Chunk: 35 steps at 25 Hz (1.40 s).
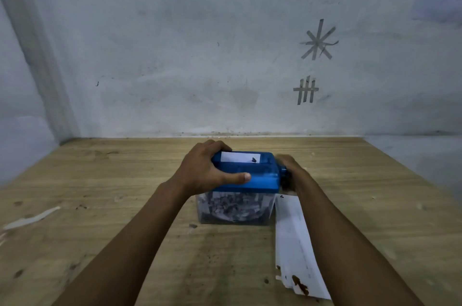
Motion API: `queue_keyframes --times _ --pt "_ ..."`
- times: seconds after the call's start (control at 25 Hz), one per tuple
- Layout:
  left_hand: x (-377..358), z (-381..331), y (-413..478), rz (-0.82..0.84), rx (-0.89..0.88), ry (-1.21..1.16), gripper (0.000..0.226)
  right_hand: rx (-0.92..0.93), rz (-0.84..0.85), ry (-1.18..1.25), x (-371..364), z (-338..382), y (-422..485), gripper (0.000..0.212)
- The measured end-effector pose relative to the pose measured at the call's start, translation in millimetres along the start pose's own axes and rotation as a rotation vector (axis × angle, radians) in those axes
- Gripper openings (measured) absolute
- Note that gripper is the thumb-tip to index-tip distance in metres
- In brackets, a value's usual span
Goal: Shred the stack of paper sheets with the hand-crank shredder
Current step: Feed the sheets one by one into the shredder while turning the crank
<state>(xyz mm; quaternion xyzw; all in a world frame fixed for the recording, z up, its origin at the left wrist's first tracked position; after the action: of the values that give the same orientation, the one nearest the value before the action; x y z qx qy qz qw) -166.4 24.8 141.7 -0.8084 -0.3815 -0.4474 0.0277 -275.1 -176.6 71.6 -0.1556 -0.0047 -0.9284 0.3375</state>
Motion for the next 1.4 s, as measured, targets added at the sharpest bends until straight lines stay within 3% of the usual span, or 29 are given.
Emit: queue_keyframes --times 0.12,0.28,0.36,0.52,0.64,0.92,1.12,1.2,1.4 --pt "-1.2 4.2 -3.1 -0.021 0.03 0.041 0.091 -0.019 0.041 0.019 -7.4 -28.3 -24.3 0.028" --pt "-0.7 8.2 -3.5 -0.015 0.044 0.062 0.1 0.109 -0.079 0.021 2.3 -34.6 -57.0 0.036" --pt "-1.3 6.2 -0.9 -0.011 0.039 0.074 0.099 0.216 -0.114 -0.093 11.4 -32.2 -74.3 0.04" --pt "-2.5 4.0 0.5 -0.012 0.012 0.076 0.095 0.458 -0.377 -0.298 41.4 25.9 -115.9 0.05" --pt "-3.6 3.9 -3.1 0.017 0.014 0.056 0.095 0.458 -0.517 -0.333 53.4 64.6 -115.0 0.051" --pt "-0.8 0.1 -5.2 0.028 -0.026 0.003 0.093 0.363 -0.34 -0.187 39.7 87.5 -31.6 0.038" --pt "-0.7 2.8 -5.9 -0.015 -0.019 -0.033 0.091 0.091 -0.117 -0.064 9.4 10.7 2.4 0.012" --pt "0.7 5.4 -4.9 -0.036 0.002 -0.048 0.093 0.039 -0.12 0.022 5.4 -12.0 -0.6 0.004" --pt "0.4 6.0 -8.1 -0.09 0.035 -0.051 0.095 0.099 -0.011 -0.051 2.1 -40.0 -35.8 0.033"
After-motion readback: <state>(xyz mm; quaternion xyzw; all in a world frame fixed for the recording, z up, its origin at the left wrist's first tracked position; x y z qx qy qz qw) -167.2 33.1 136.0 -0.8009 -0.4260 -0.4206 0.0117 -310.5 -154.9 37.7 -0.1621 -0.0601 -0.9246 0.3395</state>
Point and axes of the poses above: each hand's wrist, its own y-axis towards the middle knuckle, its own x-axis out of the back of the hand, z = x × y, the point moved 8 cm from there along y, towards the middle knuckle, and after that the axes turned 12 degrees about x, right-handed, at the moved point
